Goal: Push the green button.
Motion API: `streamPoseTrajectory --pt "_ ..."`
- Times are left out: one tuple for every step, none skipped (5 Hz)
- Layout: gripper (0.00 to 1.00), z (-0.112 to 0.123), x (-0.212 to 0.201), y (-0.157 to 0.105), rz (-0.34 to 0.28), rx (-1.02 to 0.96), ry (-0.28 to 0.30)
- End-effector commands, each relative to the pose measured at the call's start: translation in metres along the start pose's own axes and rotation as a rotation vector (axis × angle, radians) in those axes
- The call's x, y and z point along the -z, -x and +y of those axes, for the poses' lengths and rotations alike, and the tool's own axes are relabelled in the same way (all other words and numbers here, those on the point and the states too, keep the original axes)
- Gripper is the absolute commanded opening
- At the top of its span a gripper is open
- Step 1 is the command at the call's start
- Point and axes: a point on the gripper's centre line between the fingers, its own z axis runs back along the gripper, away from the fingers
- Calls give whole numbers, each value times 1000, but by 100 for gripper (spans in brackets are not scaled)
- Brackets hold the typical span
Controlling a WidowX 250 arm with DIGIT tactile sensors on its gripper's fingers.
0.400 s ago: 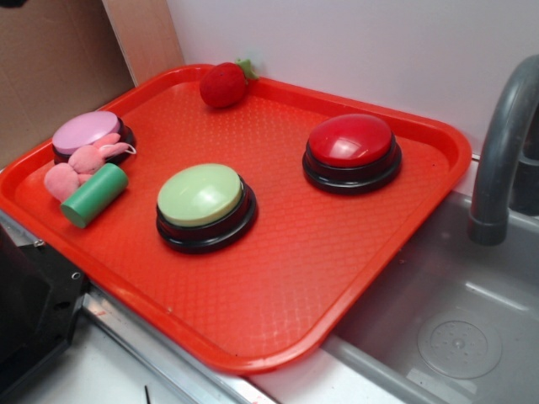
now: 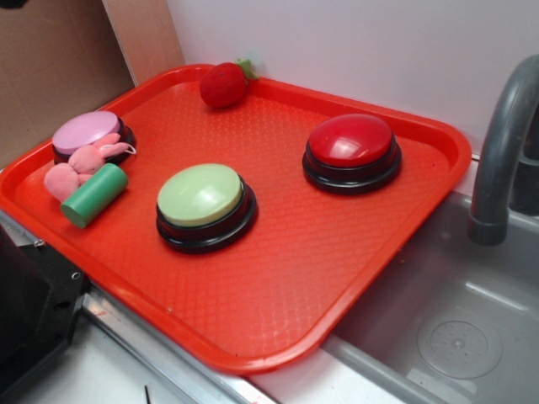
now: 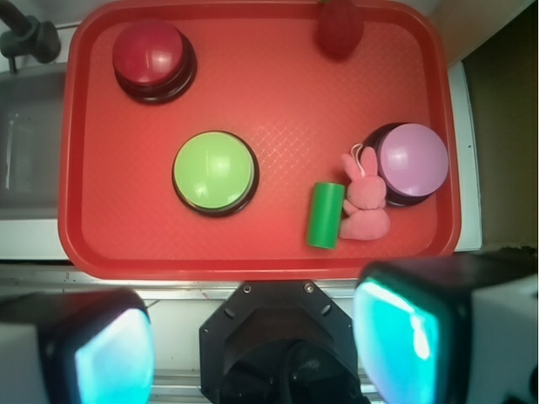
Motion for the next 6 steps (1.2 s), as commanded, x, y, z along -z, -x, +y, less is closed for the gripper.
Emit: streamPoseTrajectory --pt "100 16 52 -52 -10 121 -41" --pt "100 7 78 -54 -28 243 -26" --pt "100 -17 93 -52 -31 384 -19" --pt "100 -24 117 -56 16 475 -49" --pt "100 -25 146 -56 50 551 -84" --pt "100 -19 171 -52 79 565 -54"
